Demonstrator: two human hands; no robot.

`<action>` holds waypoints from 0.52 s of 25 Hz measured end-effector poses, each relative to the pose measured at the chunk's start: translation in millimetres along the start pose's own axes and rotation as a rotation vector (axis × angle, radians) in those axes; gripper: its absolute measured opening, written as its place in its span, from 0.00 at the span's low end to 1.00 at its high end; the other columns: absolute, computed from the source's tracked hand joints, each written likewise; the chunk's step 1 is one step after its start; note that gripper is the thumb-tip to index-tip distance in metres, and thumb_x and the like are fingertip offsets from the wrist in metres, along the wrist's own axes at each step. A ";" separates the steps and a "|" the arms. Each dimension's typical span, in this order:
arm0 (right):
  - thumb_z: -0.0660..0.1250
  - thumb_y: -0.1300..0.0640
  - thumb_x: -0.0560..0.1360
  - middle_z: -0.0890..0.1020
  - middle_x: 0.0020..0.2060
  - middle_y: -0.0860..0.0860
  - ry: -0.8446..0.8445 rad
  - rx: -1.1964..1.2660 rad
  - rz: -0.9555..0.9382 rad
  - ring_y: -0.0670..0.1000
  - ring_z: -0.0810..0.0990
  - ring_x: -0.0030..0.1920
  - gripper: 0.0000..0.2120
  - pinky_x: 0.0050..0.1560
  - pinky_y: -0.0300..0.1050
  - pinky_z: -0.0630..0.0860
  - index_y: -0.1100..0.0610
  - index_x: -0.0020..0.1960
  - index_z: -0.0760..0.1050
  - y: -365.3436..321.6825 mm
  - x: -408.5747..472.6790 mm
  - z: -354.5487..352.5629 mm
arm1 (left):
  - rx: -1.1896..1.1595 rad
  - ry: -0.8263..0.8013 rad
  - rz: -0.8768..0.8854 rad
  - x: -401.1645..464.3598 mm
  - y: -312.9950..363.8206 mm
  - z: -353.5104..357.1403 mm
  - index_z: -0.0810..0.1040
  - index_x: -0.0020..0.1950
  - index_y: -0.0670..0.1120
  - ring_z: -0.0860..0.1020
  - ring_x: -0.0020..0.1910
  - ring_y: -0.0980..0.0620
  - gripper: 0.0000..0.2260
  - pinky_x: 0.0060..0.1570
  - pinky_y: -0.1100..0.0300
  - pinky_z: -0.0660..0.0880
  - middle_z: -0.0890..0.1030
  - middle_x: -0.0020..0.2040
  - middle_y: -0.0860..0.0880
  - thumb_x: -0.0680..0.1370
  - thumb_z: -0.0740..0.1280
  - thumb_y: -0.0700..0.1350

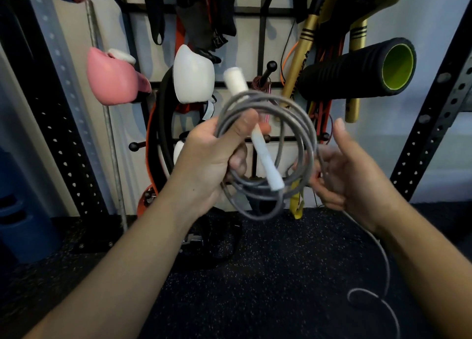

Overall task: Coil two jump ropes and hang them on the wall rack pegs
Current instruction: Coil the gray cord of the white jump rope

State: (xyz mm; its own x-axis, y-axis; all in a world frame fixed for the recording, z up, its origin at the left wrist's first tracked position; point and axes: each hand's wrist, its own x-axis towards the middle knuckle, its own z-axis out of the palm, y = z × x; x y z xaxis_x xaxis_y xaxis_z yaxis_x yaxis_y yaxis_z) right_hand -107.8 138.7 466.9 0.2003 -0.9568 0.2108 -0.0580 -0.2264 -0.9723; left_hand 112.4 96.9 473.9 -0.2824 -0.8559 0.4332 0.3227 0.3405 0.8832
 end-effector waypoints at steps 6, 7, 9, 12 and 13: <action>0.61 0.27 0.73 0.82 0.35 0.52 0.276 -0.161 -0.205 0.46 0.78 0.33 0.28 0.34 0.39 0.74 0.48 0.53 0.83 -5.0 -1.2 60.2 | -0.166 0.362 0.068 -5.5 -21.6 29.5 0.81 0.51 0.44 0.69 0.26 0.58 0.14 0.27 0.63 0.70 0.78 0.37 0.49 0.76 0.72 0.54; 0.64 0.33 0.74 0.83 0.34 0.50 0.306 -0.187 -0.247 0.42 0.77 0.31 0.23 0.34 0.35 0.73 0.51 0.51 0.82 -4.3 -0.5 64.3 | -0.162 0.379 0.076 -7.5 -23.7 30.8 0.82 0.50 0.44 0.70 0.26 0.57 0.15 0.29 0.61 0.71 0.77 0.37 0.48 0.75 0.72 0.55; 0.67 0.41 0.75 0.82 0.31 0.47 0.304 -0.199 -0.273 0.39 0.74 0.28 0.15 0.31 0.31 0.70 0.53 0.46 0.81 -4.2 -1.0 65.8 | -0.152 0.377 0.089 -10.2 -25.6 29.9 0.82 0.50 0.44 0.73 0.29 0.56 0.17 0.32 0.59 0.73 0.77 0.38 0.47 0.73 0.72 0.57; 0.70 0.45 0.75 0.83 0.30 0.42 0.200 -0.249 -0.237 0.37 0.78 0.30 0.09 0.34 0.29 0.73 0.49 0.42 0.81 -5.1 -1.3 60.8 | -0.148 0.354 0.075 -11.6 -25.8 25.8 0.82 0.54 0.42 0.85 0.45 0.43 0.19 0.47 0.47 0.82 0.84 0.46 0.42 0.74 0.73 0.57; 0.71 0.45 0.75 0.83 0.29 0.41 0.170 -0.282 -0.235 0.37 0.78 0.30 0.08 0.34 0.30 0.73 0.48 0.41 0.80 -5.8 -0.6 58.4 | -0.148 0.348 0.061 -11.7 -25.7 24.3 0.82 0.55 0.43 0.86 0.50 0.39 0.19 0.52 0.44 0.81 0.85 0.48 0.41 0.74 0.73 0.57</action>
State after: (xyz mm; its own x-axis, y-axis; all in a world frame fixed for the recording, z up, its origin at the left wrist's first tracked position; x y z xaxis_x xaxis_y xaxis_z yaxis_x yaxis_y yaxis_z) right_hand -50.5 151.2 466.5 0.0772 -0.8842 0.4607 -0.3010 -0.4612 -0.8347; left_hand 85.4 107.6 450.5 0.0573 -0.9254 0.3747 0.4636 0.3570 0.8109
